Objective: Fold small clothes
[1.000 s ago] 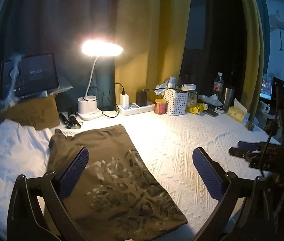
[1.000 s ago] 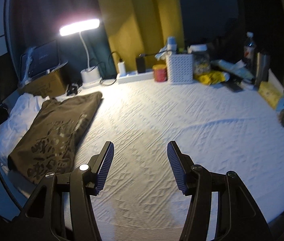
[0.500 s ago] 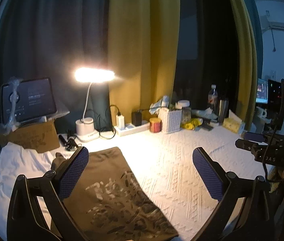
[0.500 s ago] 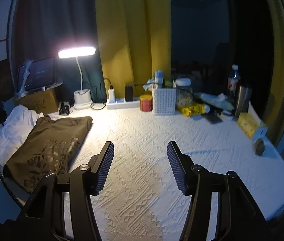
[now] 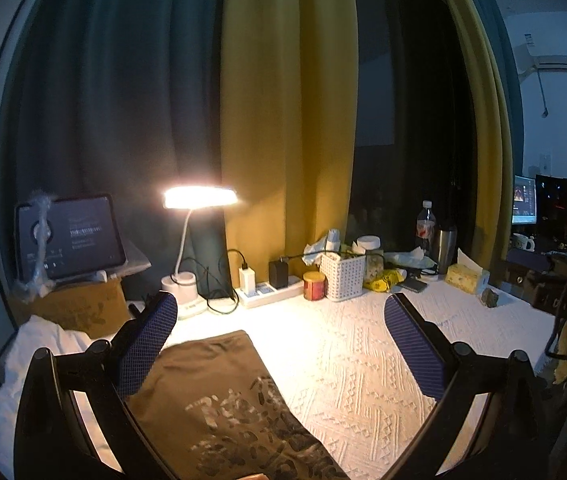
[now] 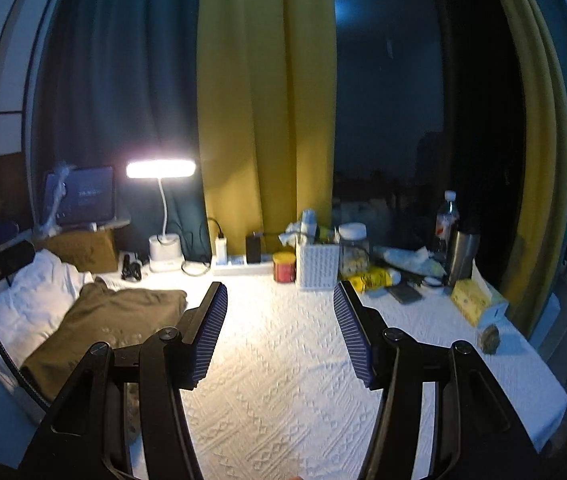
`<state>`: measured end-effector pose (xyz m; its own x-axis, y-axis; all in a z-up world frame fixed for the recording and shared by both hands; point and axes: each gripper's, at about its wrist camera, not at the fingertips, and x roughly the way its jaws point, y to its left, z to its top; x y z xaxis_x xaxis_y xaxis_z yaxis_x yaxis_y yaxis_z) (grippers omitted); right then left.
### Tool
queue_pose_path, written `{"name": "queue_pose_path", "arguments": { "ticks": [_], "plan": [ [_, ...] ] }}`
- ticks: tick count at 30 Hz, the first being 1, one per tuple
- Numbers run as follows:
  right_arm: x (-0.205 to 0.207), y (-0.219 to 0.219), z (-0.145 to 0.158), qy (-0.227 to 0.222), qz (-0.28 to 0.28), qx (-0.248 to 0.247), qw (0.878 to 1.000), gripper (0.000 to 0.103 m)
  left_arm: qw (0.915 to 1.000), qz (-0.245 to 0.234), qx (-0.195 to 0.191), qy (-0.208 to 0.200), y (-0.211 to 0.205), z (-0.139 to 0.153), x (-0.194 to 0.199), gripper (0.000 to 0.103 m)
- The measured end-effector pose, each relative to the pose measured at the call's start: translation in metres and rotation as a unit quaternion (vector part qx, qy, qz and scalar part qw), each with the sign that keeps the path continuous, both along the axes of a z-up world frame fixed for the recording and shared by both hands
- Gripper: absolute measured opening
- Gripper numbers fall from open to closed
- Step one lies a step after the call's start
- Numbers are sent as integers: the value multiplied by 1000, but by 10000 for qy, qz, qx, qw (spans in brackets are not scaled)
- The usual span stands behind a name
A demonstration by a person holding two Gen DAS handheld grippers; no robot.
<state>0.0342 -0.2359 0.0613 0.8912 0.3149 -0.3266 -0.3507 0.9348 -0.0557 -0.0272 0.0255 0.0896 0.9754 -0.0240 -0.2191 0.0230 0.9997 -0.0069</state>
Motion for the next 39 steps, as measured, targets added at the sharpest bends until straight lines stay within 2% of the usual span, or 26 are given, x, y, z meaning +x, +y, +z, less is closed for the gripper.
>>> {"name": "queue_pose_path", "arguments": {
  "ticks": [9, 14, 19, 27, 34, 39],
  "plan": [
    [-11, 7, 29, -404, 1, 132, 9991, 59, 9990, 111, 54, -429, 6, 16, -13, 102],
    [-15, 8, 44, -445, -178, 323, 9983, 59, 9983, 198, 112, -528, 11, 23, -18, 102],
    [-21, 9, 56, -601, -270, 354, 9972, 59, 9976, 200, -73, -656, 22, 31, -24, 102],
    [-32, 17, 70, -907, -287, 277, 9951, 59, 9943, 565, -88, -895, 36, 39, -33, 102],
    [-36, 32, 75, -978, -120, 242, 9948, 59, 9948, 496, -82, -888, 45, 36, -38, 102],
    [-26, 47, 70, -859, 37, 204, 9961, 59, 9949, 683, -46, -738, 51, 27, -31, 102]
  ]
}}
